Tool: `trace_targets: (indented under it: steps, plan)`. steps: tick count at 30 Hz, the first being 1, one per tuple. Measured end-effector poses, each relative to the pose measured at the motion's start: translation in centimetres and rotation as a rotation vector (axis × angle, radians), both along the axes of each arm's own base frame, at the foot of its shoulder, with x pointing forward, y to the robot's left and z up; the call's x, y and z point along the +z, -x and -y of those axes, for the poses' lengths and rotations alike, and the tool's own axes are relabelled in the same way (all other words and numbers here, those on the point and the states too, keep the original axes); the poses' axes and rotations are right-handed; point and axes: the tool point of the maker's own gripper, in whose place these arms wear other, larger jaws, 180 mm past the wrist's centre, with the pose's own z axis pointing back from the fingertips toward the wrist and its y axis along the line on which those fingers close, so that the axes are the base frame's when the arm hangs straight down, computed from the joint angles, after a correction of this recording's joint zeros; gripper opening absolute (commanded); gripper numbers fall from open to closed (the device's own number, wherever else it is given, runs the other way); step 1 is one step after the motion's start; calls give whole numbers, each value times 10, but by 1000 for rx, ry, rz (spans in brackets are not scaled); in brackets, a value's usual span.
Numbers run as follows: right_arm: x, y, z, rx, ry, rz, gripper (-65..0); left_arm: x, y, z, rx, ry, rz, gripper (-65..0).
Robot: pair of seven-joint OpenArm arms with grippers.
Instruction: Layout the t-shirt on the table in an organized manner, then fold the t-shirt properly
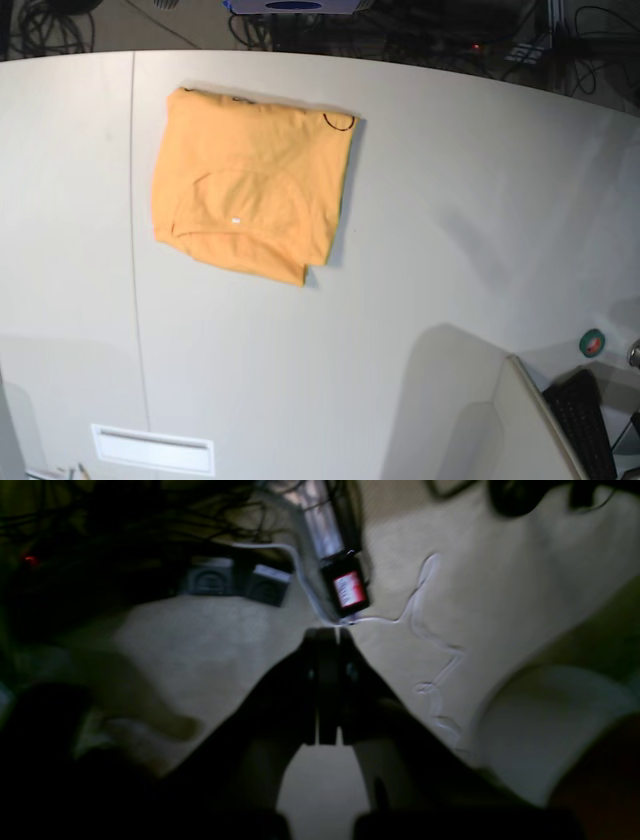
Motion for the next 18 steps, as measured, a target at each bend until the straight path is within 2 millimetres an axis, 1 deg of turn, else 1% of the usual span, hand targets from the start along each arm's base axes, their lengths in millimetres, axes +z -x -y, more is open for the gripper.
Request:
trace_targets:
  steps: [2,4,6,7,9,11,15,18]
  plan:
    - [-1,-8,-3,-6,-5,26,-650,-4,-10,4,-18,-43,39,-650]
    - [-1,-6,-12,-9,-19,20,-650,-6,-24,4,-35,-69,85,-650]
    - [1,-2,-18,-13,-37,16,-650,-8,-37,-8,-37,-130,127,-650]
    - [2,2,-18,-13,-37,13,-650,-8,-38,-15,-34,-156,136,-650]
    - [4,11,-12,-7,-27,-10,-650,-8,-29,-21,-44,-167,113,-650]
    - [5,15,-7,-5,-18,-16,-650,-7,-16,-20,-43,-166,91,-650]
    - [4,13,-10,-8,-24,-10,-650,-5,2,-6,-45,-139,61,-650]
    - [4,12,-13,-9,-27,-10,-650,-5,4,4,-39,-131,61,-650]
